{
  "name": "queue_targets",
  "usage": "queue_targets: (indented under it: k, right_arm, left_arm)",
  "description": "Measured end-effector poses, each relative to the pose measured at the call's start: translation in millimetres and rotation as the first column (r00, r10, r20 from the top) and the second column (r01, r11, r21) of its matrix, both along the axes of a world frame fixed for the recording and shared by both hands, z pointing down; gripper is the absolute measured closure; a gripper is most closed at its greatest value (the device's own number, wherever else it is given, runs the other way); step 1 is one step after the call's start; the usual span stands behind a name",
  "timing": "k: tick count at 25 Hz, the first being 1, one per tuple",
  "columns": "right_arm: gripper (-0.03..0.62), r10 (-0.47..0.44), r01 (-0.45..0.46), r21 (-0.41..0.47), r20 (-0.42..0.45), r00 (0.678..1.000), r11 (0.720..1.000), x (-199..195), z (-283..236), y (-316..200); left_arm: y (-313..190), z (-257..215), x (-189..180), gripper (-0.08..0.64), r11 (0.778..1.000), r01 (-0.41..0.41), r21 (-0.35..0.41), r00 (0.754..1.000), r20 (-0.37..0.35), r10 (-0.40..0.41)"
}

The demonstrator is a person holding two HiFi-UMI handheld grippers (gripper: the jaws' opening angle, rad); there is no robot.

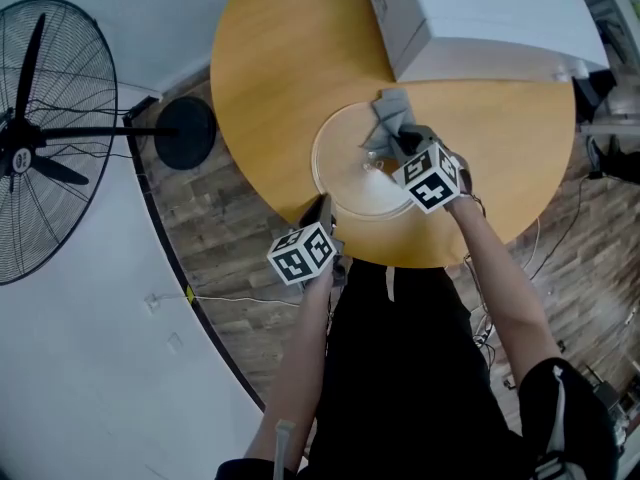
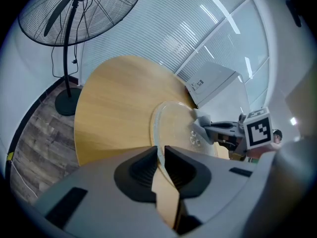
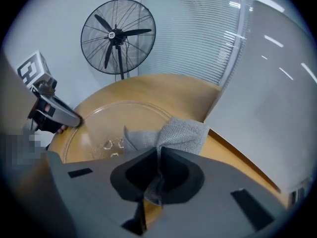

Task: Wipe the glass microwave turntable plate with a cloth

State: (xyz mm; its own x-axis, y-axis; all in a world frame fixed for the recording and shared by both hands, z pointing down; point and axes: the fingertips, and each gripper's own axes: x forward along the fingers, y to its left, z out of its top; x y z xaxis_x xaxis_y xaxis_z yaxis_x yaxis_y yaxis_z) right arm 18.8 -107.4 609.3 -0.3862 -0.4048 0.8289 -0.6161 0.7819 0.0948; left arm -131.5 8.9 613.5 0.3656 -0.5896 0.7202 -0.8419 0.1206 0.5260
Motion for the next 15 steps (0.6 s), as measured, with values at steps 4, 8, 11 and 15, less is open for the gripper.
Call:
queue_targets:
  k: [4, 8, 11, 15]
  right_arm:
    - [0.569, 0.048, -0.048, 0.014, -0.002, 0.999, 0.999, 2, 0, 11]
    - [0.569, -0.022, 0.022, 0.023, -0.02, 1.0, 0.999, -20, 2, 46]
    - [0.569, -0.074, 0.075, 0.021, -0.025, 0.997, 0.997, -35, 4, 73]
    - [0.569, -0.101, 0.1, -0.017, -0.016, 0.995, 0.995, -37, 8, 105]
  left_arm:
    - [0, 1, 0, 0.518, 1.0, 0.0, 0.003, 1.0, 0.013, 0.0]
    - [0, 1, 0, 0.518, 1.0, -0.001, 0.006, 1.0, 0.021, 0.001]
    - [0, 1, 1, 0.518, 1.0, -0.002, 0.009, 1.0, 0.022, 0.002]
    - [2, 2, 2, 0.517, 1.0, -0.005, 0.009, 1.0, 0.028, 0.004]
